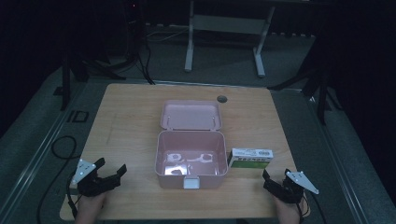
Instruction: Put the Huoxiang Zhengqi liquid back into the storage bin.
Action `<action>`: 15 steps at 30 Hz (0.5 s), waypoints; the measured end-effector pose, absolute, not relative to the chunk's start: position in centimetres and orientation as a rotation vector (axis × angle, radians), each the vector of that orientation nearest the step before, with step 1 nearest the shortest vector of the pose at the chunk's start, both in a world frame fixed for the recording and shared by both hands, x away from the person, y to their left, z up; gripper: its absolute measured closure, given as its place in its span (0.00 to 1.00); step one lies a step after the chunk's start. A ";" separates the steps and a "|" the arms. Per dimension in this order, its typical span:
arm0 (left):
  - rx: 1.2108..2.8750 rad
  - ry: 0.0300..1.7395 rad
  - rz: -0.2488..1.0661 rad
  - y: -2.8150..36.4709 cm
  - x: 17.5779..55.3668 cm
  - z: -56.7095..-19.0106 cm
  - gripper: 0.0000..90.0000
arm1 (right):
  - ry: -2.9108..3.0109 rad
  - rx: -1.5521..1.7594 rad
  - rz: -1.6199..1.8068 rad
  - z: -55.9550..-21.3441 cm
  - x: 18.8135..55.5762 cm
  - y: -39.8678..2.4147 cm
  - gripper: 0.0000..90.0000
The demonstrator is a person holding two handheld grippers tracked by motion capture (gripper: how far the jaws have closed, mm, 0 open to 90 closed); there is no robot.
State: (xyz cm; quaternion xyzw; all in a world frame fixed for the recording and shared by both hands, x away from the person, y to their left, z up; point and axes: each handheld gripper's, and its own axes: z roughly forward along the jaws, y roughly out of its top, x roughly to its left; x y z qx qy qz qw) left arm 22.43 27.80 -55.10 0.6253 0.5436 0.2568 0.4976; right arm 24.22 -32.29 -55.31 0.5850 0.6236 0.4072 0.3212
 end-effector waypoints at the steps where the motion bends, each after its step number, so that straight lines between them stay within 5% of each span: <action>1: 1.514 1.317 0.622 27.8 22.4 -55.1 0.05 | 1.636 1.538 1.067 -55.3 24.2 -32.3 0.12; 15: 1.497 1.316 0.617 27.8 22.3 -55.0 0.06 | 1.863 1.636 0.899 -54.9 24.9 -31.5 0.13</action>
